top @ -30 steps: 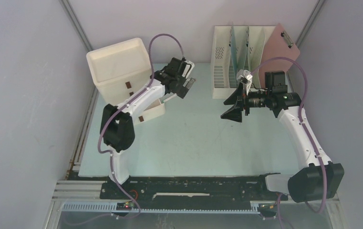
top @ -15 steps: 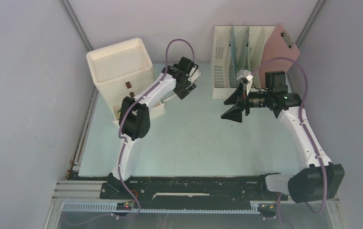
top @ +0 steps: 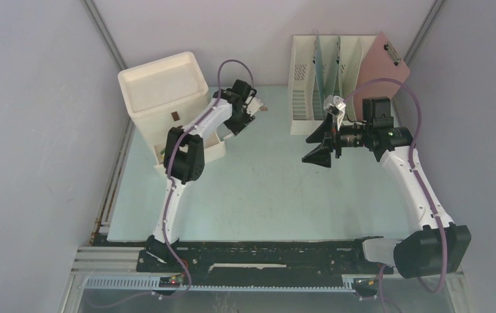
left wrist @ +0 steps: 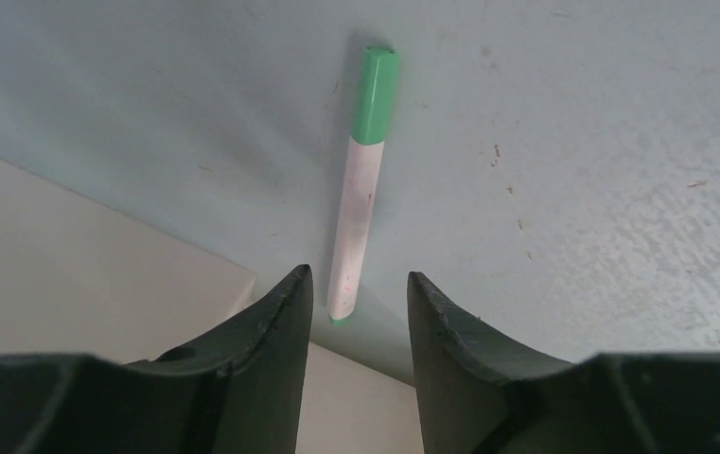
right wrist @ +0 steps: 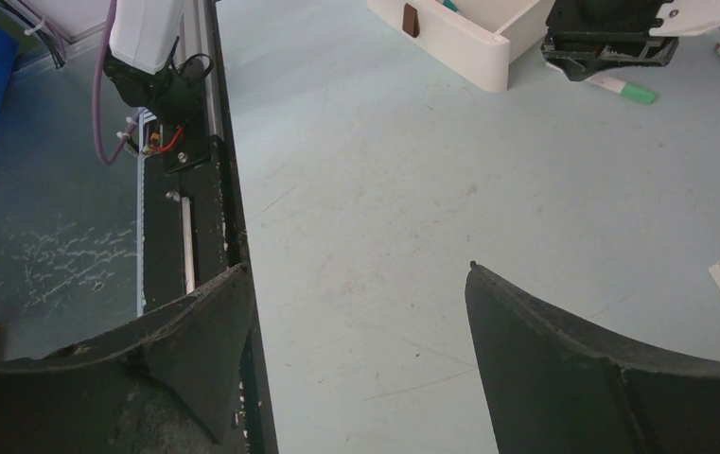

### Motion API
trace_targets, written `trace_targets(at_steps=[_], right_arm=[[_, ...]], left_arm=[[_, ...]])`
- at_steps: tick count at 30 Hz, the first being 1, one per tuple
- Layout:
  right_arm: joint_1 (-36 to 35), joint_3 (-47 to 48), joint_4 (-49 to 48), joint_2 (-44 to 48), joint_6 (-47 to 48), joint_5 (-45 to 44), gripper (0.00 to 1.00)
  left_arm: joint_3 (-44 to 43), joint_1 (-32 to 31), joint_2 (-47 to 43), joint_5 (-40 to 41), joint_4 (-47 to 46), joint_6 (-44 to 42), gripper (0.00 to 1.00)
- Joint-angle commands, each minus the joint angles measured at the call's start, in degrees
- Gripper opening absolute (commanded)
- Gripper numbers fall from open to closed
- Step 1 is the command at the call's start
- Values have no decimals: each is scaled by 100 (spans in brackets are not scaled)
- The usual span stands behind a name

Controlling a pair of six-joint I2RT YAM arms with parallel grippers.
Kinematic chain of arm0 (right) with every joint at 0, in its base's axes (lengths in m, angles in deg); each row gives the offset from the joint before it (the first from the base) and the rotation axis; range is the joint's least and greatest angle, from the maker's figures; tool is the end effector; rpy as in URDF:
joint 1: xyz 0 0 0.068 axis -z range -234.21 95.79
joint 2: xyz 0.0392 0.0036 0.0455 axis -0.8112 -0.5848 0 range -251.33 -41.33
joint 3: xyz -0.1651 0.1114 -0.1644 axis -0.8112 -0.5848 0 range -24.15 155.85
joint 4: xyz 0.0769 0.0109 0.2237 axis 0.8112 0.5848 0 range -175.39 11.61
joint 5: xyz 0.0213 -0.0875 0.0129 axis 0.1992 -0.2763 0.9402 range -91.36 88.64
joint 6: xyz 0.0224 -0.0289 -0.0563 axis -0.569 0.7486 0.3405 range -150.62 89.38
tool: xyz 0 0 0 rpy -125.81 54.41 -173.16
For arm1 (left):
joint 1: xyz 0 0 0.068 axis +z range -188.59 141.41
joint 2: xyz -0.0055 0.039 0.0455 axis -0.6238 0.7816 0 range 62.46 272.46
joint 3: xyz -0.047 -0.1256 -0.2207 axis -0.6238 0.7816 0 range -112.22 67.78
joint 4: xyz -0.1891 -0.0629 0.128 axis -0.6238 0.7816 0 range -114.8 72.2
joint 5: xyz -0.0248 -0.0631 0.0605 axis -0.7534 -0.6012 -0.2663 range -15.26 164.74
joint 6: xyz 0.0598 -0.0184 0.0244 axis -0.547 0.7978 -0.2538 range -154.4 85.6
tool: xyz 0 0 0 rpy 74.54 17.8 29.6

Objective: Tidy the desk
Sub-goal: Pick up the stationery from the center of the board.

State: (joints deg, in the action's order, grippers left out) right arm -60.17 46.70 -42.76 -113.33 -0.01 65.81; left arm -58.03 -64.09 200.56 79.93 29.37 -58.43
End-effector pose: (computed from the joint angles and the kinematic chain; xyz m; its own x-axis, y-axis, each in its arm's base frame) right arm 0.2249 0.0731 0.3402 -0.2347 -0.2231 -0.9461 -0.9547 0.2360 0.1812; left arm 0.4376 -0.2033 0.1752 -0.5946 0.7327 -0.3311 0.6986 0.6746 0.2384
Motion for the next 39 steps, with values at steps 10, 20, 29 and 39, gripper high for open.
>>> trace_targets(at_steps=[10,20,29,39], right_arm=[[50,-5,48,112,73,94,89],[70,-10,41,180,68,134,89],[86,-7,43,244,63,183,89],[95,-8,47,271,68,209,89]], left_arm=[[-233,145,182,-464,144,-163,48],[-281,138,262,-449,280,-121,37],[-244,27,332,-415,452,-199,27],[-142,-8,-100,-83,72,-86,24]])
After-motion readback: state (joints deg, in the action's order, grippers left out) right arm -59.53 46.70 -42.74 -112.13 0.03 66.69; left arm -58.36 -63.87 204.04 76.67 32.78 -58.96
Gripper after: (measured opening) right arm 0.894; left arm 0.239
